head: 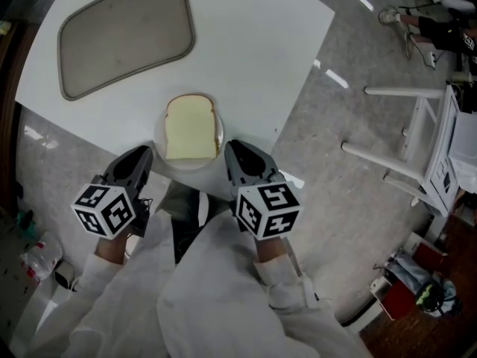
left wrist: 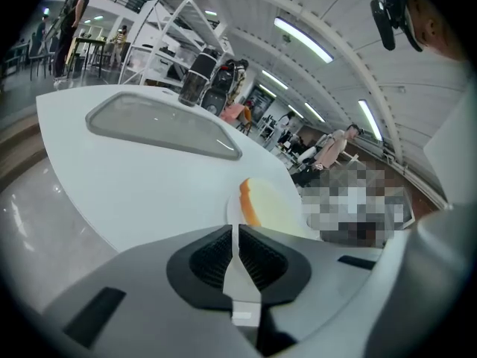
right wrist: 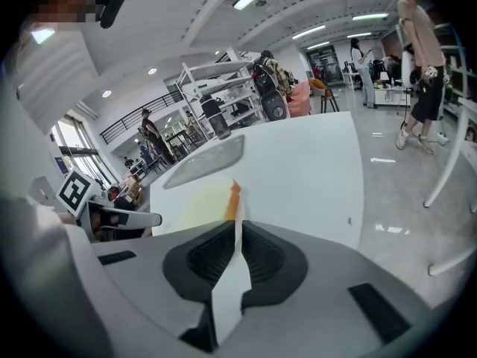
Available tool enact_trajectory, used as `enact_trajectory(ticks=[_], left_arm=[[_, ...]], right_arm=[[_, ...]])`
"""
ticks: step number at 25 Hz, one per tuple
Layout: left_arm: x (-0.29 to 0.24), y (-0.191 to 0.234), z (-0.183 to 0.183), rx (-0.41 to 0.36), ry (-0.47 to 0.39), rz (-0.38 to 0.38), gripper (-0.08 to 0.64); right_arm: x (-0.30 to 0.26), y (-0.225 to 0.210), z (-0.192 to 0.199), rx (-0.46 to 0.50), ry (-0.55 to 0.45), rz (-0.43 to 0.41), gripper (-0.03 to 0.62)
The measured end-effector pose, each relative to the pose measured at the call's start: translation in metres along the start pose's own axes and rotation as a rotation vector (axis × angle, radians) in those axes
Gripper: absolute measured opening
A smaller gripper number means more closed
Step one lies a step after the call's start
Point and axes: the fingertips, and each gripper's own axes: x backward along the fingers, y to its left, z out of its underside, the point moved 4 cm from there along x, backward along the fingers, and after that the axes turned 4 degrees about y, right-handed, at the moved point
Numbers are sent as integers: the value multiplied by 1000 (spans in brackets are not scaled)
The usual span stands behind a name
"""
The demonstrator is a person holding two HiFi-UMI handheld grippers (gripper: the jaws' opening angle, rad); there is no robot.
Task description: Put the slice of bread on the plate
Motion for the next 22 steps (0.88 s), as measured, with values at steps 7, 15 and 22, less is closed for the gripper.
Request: enact_trajectory(ticks=[7, 15, 22], left_arm=[[0, 5, 5, 1, 10, -13, 30], [-7, 7, 7, -2, 38, 5, 66], [-11, 3, 6, -13, 68, 12, 74]], right_arm=[[-9, 2, 4, 24, 19, 18, 17], [-15, 0, 11, -27, 33, 32, 18], [-18, -1, 11, -20, 63, 33, 60]])
